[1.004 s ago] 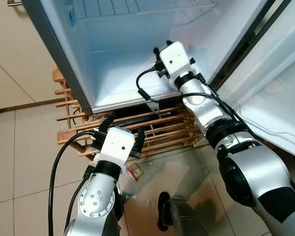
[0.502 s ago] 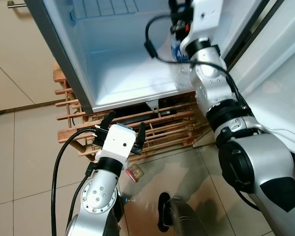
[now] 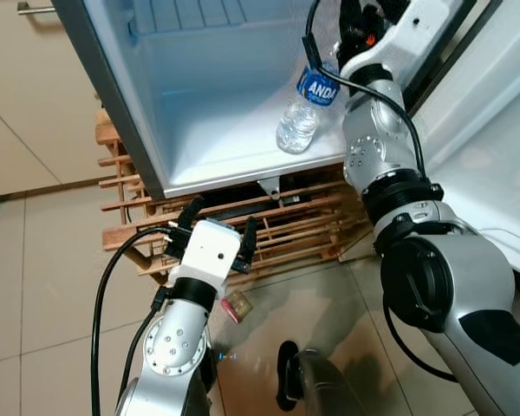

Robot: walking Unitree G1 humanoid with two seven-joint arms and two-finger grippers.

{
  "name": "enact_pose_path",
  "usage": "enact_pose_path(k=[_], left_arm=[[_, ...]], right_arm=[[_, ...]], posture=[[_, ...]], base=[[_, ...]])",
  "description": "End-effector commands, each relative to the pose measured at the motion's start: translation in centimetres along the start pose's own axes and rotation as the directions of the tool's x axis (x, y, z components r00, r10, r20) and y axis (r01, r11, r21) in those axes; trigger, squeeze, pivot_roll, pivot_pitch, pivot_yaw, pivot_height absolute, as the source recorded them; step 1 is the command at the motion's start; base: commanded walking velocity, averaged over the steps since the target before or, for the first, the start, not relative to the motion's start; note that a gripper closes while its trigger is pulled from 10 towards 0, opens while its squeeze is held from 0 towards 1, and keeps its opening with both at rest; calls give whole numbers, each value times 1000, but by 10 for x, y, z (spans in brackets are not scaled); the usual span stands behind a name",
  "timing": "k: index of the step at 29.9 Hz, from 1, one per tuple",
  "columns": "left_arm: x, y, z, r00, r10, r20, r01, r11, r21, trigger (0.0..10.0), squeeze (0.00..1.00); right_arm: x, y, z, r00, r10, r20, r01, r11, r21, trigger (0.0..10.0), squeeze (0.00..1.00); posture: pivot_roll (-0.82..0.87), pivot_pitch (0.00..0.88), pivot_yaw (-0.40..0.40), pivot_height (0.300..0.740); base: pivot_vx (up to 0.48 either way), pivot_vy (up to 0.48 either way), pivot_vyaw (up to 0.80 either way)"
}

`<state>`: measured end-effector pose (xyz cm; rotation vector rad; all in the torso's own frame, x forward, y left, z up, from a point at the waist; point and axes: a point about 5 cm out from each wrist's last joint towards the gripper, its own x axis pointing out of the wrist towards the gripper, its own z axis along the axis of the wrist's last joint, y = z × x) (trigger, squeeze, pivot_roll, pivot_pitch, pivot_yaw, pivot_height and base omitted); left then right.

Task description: Restocking fridge

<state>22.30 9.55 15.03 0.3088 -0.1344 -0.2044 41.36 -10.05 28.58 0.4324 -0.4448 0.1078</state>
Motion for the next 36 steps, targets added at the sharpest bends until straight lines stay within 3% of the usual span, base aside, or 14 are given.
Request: enact_pose_path(k=[1, 2, 3, 4, 26, 27, 28, 36], left_arm=[[-4, -3, -1, 1000, -6, -4, 6, 1000, -3, 10000, 0], [-4, -3, -1, 1000, -6, -4, 6, 1000, -3, 10000, 0], [-4, -4, -1, 1000, -7, -5, 7, 1000, -3, 10000, 0], [-4, -4, -1, 1000, -7, -4, 7, 1000, -3, 10000, 0], [-8, -6, -1, 1000, 2, 1, -2, 1000, 20, 10000, 0], [-9, -6, 0, 1000, 3, 1, -3, 1000, 21, 10000, 0], [-9, -6, 0, 1000, 3, 1, -3, 1000, 23, 10000, 0], [-9, -10, -1, 1000, 7, -15, -6, 1000, 24, 10000, 0]], right_arm=[[-25, -17, -47, 976, -72, -204, 66, 997, -36, 10000, 0], [-26, -18, -49, 974, -78, -213, 71, 997, -38, 10000, 859], [-29, -20, -52, 970, -88, -225, 82, 996, -35, 10000, 859], [-31, -22, -55, 967, -91, -237, 86, 996, -33, 10000, 1000], [-78, -39, -105, 896, -165, -411, 89, 976, -198, 10000, 1000], [-80, -40, -107, 893, -172, -417, 85, 972, -218, 10000, 824], [-82, -41, -109, 886, -173, -429, 76, 969, -234, 10000, 0], [-97, -44, -125, 832, -167, -530, 8, 957, -289, 10000, 0]], posture=[[168, 278, -109, 740], [169, 277, -110, 740], [169, 277, -110, 740], [170, 276, -113, 740], [177, 265, -127, 740], [177, 265, -127, 740], [177, 265, -127, 740], [165, 285, -134, 740]], base=[[0, 0, 0], [0, 0, 0], [0, 0, 0], [0, 0, 0], [0, 0, 0], [0, 0, 0], [0, 0, 0], [0, 0, 0]])
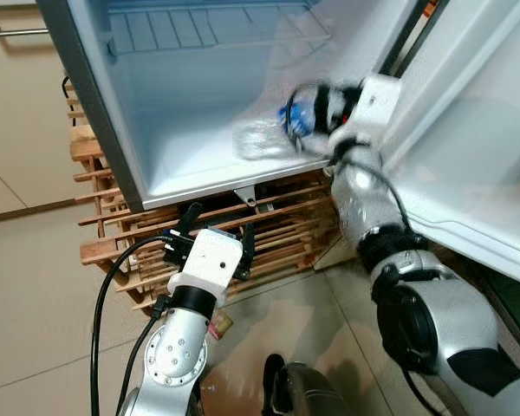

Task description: Restocking fridge

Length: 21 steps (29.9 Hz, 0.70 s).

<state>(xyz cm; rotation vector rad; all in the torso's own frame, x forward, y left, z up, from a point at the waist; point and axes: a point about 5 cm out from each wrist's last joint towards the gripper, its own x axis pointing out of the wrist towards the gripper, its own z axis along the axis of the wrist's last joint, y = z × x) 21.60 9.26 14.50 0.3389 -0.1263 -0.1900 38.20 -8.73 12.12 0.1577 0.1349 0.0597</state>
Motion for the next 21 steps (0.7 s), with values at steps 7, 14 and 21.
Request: enact_pose_path(k=[7, 14, 21], left_arm=[[-2, -4, 2, 1000, 1, -5, -1, 1000, 3, 10000, 0], [-1, -5, -2, 999, 17, -38, -17, 1000, 19, 10000, 0], [-3, 15, -24, 984, 88, -157, -97, 994, -52, 10000, 0]], right_arm=[[-2, 11, -11, 993, 75, -92, -85, 991, -106, 10000, 0], [-1, 15, -8, 994, 80, -78, -88, 991, -104, 10000, 0], [-4, 6, 0, 992, 114, 45, -108, 987, -118, 10000, 0]], posture=[[161, 298, -137, 740], [161, 304, -140, 740], [144, 279, -140, 740]], base=[[0, 0, 0], [0, 0, 0], [0, 0, 0]])
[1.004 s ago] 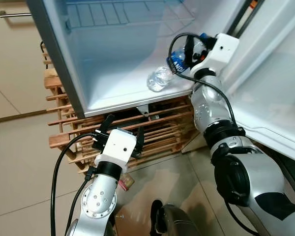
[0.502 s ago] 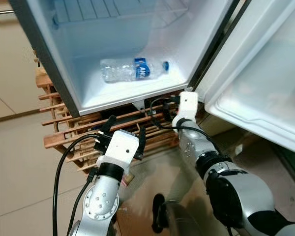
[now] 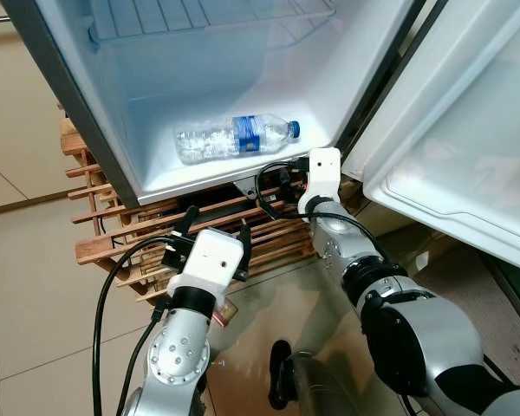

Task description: Restocking fridge

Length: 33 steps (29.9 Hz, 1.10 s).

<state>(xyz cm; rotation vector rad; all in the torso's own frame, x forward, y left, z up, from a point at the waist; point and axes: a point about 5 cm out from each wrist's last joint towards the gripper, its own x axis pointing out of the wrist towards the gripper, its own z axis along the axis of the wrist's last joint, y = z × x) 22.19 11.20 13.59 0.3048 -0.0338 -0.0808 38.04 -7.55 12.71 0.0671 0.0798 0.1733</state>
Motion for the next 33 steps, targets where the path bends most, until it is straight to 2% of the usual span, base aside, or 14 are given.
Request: enact_pose_path(k=[1, 5, 6, 7, 9, 15, 19, 20, 21, 24, 25, 29, 33], left_arm=[[-3, 2, -10, 998, 3, -55, -4, 1000, -18, 10000, 0], [3, 4, -14, 998, 12, -67, -13, 1000, -26, 10000, 0], [12, 1, -12, 998, 5, -56, -8, 999, -46, 10000, 0], [12, 1, -12, 998, 5, -56, -8, 999, -46, 10000, 0], [20, -6, -10, 999, -6, -43, 3, 998, -66, 10000, 0], [21, 2, -12, 999, 8, -51, -13, 994, -104, 10000, 0], [15, 20, -19, 997, -13, -72, -10, 953, -303, 10000, 0], [13, 22, -20, 998, -20, -65, -1, 952, -307, 10000, 0], [11, 25, -22, 998, -24, -60, 7, 962, -272, 10000, 0], [11, 28, -25, 998, -23, -63, 7, 968, -252, 10000, 0], [15, 33, -31, 997, 0, -77, -20, 967, -253, 10000, 0], [23, 30, -28, 999, -2, -43, -8, 972, -234, 10000, 0], [27, 28, -26, 999, -4, -33, -4, 968, -250, 10000, 0]], right_arm=[[-4, -8, -4, 1000, 5, 20, -4, 1000, -22, 10000, 0], [-10, -13, -8, 998, 33, 46, -31, 998, -57, 10000, 0], [-13, -18, -14, 999, 18, 33, -16, 998, -55, 10000, 0], [-13, -18, -14, 999, 18, 33, -16, 998, -55, 10000, 0], [-16, -23, -19, 1000, -19, 15, 19, 1000, 0, 10000, 0], [-24, -31, -19, 998, -27, 51, 26, 1000, 7, 10000, 0], [-56, -49, -25, 992, -20, 127, 32, 995, -92, 10000, 0], [-65, -52, -26, 989, -15, 146, 31, 993, -110, 10000, 0], [-75, -54, -30, 988, -20, 151, 38, 992, -118, 10000, 0], [-81, -56, -34, 989, -30, 142, 47, 992, -115, 10000, 0], [-86, -59, -40, 991, -61, 118, 73, 992, -104, 10000, 0], [-86, -65, -40, 989, -106, 99, 116, 989, -96, 10000, 0], [-88, -70, -39, 989, -115, 89, 123, 988, -90, 10000, 0]], posture=[[144, 279, -140, 740], [115, 257, -135, 740], [87, 234, -126, 740], [87, 234, -126, 740], [95, 208, -129, 740], [111, 169, -129, 740], [116, 111, -119, 740], [114, 104, -118, 740], [105, 81, -111, 740], [100, 74, -108, 740], [78, 40, -98, 740], [81, 4, -103, 740], [85, 0, -99, 740]], base=[[0, 0, 0], [0, 0, 0], [0, 0, 0], [0, 0, 0], [0, 0, 0], [0, 0, 0], [0, 0, 0], [0, 0, 0], [0, 0, 0], [0, 0, 0], [0, 0, 0], [0, 0, 0], [0, 0, 0]])
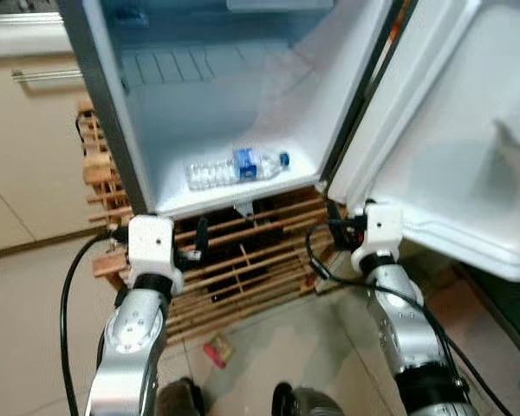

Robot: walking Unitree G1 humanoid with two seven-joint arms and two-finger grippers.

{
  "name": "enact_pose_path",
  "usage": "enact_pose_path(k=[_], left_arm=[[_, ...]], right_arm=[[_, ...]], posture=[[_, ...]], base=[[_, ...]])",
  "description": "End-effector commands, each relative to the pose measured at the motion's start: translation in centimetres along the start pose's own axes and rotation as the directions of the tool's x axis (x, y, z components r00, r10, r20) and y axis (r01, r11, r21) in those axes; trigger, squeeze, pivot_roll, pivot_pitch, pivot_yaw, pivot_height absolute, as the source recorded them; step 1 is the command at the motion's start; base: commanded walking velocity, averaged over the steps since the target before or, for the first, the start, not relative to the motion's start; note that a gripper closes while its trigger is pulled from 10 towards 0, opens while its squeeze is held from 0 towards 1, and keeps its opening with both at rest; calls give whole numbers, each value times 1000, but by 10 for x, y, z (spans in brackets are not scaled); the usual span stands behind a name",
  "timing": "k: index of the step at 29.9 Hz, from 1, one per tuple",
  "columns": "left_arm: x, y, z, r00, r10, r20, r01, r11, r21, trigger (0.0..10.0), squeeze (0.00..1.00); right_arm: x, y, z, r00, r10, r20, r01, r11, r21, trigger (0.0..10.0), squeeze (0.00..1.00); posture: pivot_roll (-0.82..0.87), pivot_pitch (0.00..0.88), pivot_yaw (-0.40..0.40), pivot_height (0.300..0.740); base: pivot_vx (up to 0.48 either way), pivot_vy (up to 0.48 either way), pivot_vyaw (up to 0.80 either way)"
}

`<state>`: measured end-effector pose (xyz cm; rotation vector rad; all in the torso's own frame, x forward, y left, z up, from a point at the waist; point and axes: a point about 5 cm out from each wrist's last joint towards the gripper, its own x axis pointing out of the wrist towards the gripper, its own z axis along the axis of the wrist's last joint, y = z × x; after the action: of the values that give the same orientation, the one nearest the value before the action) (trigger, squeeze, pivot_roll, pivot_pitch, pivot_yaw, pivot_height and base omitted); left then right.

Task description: Restocking fridge

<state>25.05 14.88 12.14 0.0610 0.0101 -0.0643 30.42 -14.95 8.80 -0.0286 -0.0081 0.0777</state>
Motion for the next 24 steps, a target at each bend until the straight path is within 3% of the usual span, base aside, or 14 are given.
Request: enact_pose_path(k=[1, 6, 11, 16, 24], left_arm=[[4, -5, 1, 1000, -17, 5, 17, 1000, -13, 10000, 0], [14, -11, 2, 999, -26, 23, 25, 999, 44, 10000, 0], [22, -13, -1, 1000, -9, 13, 9, 999, 46, 10000, 0], [27, -14, 2, 1000, -4, 28, 3, 999, 40, 10000, 0], [32, -9, 1, 999, 48, 20, -49, 995, 85, 10000, 0]], right_arm=[[-1, -7, 3, 1000, -15, -1, 15, 1000, 1, 10000, 0], [6, -7, 4, 999, -24, -24, 24, 1000, 10, 10000, 0], [15, -2, 9, 1000, -2, -25, 1, 1000, -16, 10000, 0], [17, 3, 10, 1000, 19, -22, -19, 1000, -15, 10000, 0], [20, 14, 10, 998, 53, -19, -53, 999, -1, 10000, 0]], posture=[[83, 0, -98, 740], [64, 0, -92, 740], [55, 0, -92, 740], [64, 0, -87, 740], [80, 0, -81, 740]], base=[[0, 0, 0], [0, 0, 593], [0, 0, 339], [96, -431, 0], [274, -390, 591]])
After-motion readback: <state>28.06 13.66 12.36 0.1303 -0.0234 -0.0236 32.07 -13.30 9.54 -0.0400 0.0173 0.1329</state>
